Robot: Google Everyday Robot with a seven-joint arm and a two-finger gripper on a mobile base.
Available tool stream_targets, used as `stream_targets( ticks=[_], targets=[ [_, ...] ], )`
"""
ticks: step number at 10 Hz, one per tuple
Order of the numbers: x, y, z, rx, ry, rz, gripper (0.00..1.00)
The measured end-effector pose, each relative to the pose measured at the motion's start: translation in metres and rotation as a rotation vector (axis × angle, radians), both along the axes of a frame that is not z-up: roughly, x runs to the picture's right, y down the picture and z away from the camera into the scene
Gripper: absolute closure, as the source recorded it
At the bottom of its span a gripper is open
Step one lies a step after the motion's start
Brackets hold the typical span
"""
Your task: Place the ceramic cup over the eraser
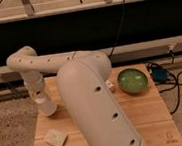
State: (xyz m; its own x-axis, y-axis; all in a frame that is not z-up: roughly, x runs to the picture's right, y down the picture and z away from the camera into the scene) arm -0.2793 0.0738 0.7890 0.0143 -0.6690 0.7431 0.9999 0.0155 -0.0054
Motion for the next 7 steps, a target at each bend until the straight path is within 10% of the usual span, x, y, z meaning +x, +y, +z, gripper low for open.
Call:
stream_targets(
  ticks=[3,7],
  targets=[
    [0.007,0.006,0.011,-0.002,0.008,0.017,0.25],
    [0.012,0.009,0.016,-0.018,0.007,0.046,0.21]
  ],
)
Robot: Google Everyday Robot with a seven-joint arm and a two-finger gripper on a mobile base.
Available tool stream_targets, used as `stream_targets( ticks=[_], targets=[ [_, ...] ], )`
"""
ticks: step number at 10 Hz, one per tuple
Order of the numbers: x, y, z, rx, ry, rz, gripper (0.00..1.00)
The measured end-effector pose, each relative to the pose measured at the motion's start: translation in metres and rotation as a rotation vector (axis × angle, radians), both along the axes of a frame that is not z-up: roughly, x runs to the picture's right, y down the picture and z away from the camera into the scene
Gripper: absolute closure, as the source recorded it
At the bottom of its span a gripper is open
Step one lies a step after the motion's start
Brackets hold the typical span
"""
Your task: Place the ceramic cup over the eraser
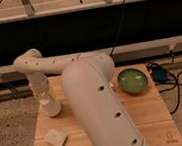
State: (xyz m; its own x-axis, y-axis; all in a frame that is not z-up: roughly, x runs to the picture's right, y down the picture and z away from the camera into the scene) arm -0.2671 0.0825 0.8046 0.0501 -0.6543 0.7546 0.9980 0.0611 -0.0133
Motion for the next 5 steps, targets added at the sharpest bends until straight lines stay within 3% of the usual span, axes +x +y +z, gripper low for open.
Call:
stream_targets(
  ticks=[3,5],
  targets=[
    [0.022,-0.019,-0.013,0.008,0.009,0.017,0.46],
    [0.035,-0.033,-0.026,0.003,0.013,0.034,0.68]
  ],
)
